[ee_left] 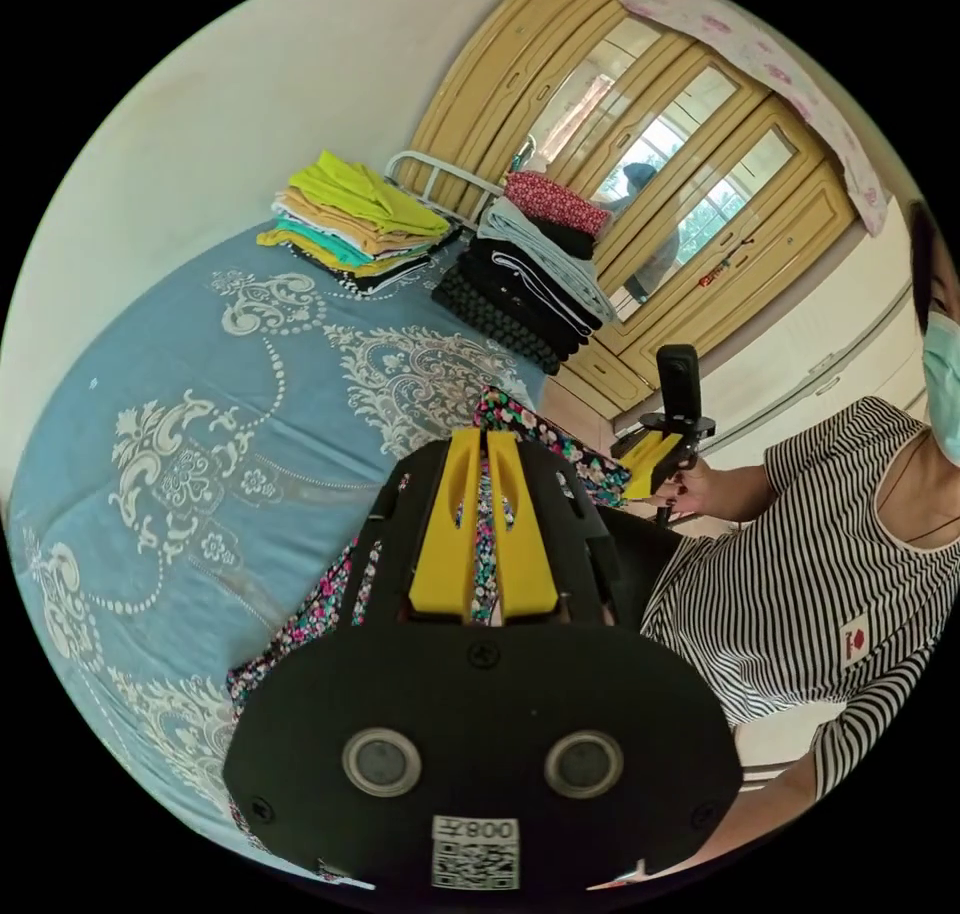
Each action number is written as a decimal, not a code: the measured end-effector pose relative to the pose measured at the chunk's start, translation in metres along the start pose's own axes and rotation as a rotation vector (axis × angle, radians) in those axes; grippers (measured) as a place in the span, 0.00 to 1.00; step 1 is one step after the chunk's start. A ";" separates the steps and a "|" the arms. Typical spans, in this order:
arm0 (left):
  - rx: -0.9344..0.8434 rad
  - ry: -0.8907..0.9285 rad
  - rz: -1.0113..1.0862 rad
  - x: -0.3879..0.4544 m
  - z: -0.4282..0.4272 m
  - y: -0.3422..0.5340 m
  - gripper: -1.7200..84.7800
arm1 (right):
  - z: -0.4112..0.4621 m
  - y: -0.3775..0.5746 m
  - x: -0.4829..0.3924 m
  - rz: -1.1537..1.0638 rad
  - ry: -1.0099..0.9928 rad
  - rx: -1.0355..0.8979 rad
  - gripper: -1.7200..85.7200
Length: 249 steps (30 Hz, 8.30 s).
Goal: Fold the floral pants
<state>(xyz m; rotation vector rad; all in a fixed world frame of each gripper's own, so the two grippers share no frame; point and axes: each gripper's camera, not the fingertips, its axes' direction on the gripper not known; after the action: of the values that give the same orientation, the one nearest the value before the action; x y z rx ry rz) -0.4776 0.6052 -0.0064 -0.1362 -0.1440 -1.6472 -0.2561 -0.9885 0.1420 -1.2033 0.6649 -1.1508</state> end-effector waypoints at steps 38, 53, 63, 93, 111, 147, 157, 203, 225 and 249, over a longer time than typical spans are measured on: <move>0.293 -0.153 -0.799 -0.135 -0.244 0.594 0.02 | 0.576 0.031 0.094 -0.070 0.054 -0.944 0.07; 0.257 -0.213 -0.827 -0.019 -0.216 0.638 0.02 | 0.576 -0.030 0.126 -0.035 0.112 -0.805 0.03; 0.216 -0.248 -0.813 0.039 -0.198 0.612 0.03 | 0.551 -0.051 0.140 -0.053 0.102 -0.855 0.02; -0.086 -0.318 -0.528 0.263 -0.033 0.331 0.09 | 0.208 0.003 0.245 0.342 0.302 -0.580 0.09; -0.170 -0.551 -0.235 0.400 0.053 0.194 0.06 | 0.158 -0.033 0.275 0.390 0.012 -0.541 0.06; -0.083 -0.347 -0.031 0.467 0.001 0.248 0.05 | 0.077 -0.069 0.347 0.554 0.143 -0.342 0.04; 0.244 -0.272 -0.392 0.387 -0.152 0.425 0.05 | 0.207 -0.105 0.281 0.370 -0.046 -0.361 0.04; 0.703 -0.270 -1.193 0.169 -0.374 1.037 0.04 | 0.828 -0.068 0.245 0.207 -0.113 -0.823 0.04; 0.205 -0.801 -1.099 0.184 -0.331 0.898 0.02 | 0.942 0.056 0.120 -0.516 0.348 -1.029 0.02; 0.200 -0.901 -1.119 0.211 -0.305 0.837 0.02 | 0.901 0.035 0.098 -0.616 0.388 -0.874 0.02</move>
<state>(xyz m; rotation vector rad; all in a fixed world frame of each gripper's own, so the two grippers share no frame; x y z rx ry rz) 0.3385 0.2778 -0.2597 -0.7428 -1.2469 -2.5362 0.5868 -0.7531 0.3791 -2.0354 1.2156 -1.7078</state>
